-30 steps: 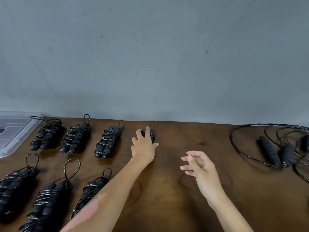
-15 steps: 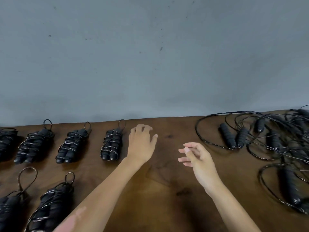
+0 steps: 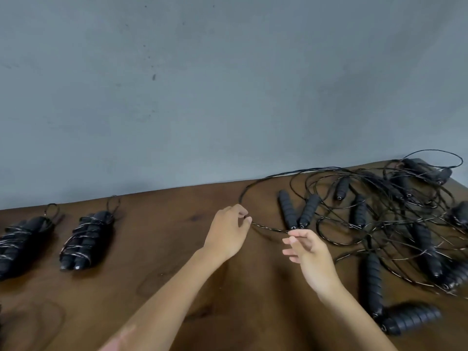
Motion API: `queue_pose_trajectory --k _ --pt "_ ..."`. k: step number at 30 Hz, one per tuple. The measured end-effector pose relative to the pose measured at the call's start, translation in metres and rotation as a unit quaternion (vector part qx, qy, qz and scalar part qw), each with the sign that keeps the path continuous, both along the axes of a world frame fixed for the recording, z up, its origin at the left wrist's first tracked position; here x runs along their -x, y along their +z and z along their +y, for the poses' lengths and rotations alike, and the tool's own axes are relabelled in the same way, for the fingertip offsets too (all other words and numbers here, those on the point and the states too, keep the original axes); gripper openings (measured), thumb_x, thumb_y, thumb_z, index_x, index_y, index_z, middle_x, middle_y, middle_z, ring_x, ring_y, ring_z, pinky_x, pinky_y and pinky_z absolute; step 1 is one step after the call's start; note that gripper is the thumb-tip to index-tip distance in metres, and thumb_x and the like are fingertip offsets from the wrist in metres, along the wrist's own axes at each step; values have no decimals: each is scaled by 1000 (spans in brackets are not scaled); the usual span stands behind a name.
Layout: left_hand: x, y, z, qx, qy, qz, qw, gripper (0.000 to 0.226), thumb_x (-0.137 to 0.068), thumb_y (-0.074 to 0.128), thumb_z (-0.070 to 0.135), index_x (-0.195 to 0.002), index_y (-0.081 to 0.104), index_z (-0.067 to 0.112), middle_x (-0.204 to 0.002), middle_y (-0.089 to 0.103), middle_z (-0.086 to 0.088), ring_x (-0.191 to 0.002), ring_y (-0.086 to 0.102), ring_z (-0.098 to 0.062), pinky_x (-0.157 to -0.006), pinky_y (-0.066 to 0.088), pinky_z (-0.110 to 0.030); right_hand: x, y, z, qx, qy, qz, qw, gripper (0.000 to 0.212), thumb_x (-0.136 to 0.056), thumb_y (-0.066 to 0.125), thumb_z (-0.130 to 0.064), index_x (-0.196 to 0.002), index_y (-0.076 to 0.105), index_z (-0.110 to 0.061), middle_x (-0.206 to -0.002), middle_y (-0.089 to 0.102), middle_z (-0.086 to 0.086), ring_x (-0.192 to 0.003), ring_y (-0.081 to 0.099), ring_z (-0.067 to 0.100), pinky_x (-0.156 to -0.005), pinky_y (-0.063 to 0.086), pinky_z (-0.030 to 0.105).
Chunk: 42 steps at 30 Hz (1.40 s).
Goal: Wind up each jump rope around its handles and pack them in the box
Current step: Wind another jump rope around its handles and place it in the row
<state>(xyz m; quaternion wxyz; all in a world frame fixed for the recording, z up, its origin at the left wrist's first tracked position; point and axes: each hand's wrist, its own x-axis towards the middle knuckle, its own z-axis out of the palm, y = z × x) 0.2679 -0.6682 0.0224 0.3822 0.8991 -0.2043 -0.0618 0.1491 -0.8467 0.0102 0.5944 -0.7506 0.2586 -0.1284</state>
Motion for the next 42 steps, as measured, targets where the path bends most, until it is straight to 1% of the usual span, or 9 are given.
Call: queue_pose_trajectory --k 4,7,10,12,18,23,27,36,42 --pt "-3 -6 -67 10 -12 37 999 25 -106 55 32 -126 64 22 -122 65 5 -116 59 -12 -96 45 -25 -13 -17 -65 20 -19 11 1000 14 -103 56 -13 -106 66 -22 -113 69 0 -99 68 19 -91 56 37" --pt "-7 -13 -106 -7 -22 72 997 29 -107 53 32 -133 59 23 -131 60 1 -115 56 -13 -95 42 -25 -24 -24 -96 54 8 35 998 30 -102 53 -5 -125 63 -22 -125 61 -9 -107 60 6 -103 51 35" --pt "-11 -19 -138 -28 -36 103 994 37 -109 49 29 -145 51 24 -144 49 -5 -112 53 -17 -94 38 -25 -35 -26 -118 57 57 58 995 43 -102 48 -1 -135 56 -28 -128 55 -11 -107 58 3 -83 46 15" --pt "-14 -23 -155 -39 -38 120 991 41 -110 48 30 -150 46 25 -149 40 -8 -108 56 -20 -95 40 -25 -42 -30 -129 59 77 69 993 47 -101 45 0 -137 53 -29 -131 53 -9 -114 56 8 -78 43 13" --pt "-22 -34 -194 -81 -6 128 988 48 -105 54 44 -149 46 26 -151 34 -10 -135 44 -32 -113 43 -44 -58 -40 -148 35 90 84 992 51 -101 44 0 -145 46 -25 -132 52 -7 -124 54 13 -106 47 33" --pt "-22 -32 -217 -114 27 113 987 83 -92 73 51 -153 27 19 -146 33 -14 -136 39 -37 -107 44 -44 -65 -45 -158 -42 68 70 994 43 -102 46 -1 -141 47 -20 -140 59 5 -124 59 19 -111 47 44" --pt "-25 -33 -224 -163 14 118 980 100 -83 80 56 -154 25 14 -148 34 -14 -136 38 -35 -110 44 -47 -63 -43 -164 -96 79 41 991 44 -99 47 8 -135 53 -17 -136 62 3 -114 66 17 -104 52 38" --pt "-31 -39 -221 -150 51 202 967 96 -85 78 53 -156 29 12 -150 37 -16 -131 49 -36 -95 57 -40 -58 -26 -159 -85 133 -5 987 44 -101 48 6 -124 60 -31 -131 66 -13 -120 64 13 -105 53 37" --pt "-23 -37 -219 -198 38 175 964 73 -98 67 28 -155 28 7 -147 39 -21 -129 50 -40 -105 50 -42 -51 -22 -154 -98 141 -24 985 49 -98 45 14 -128 60 -23 -133 65 -6 -117 67 16 -104 51 32"
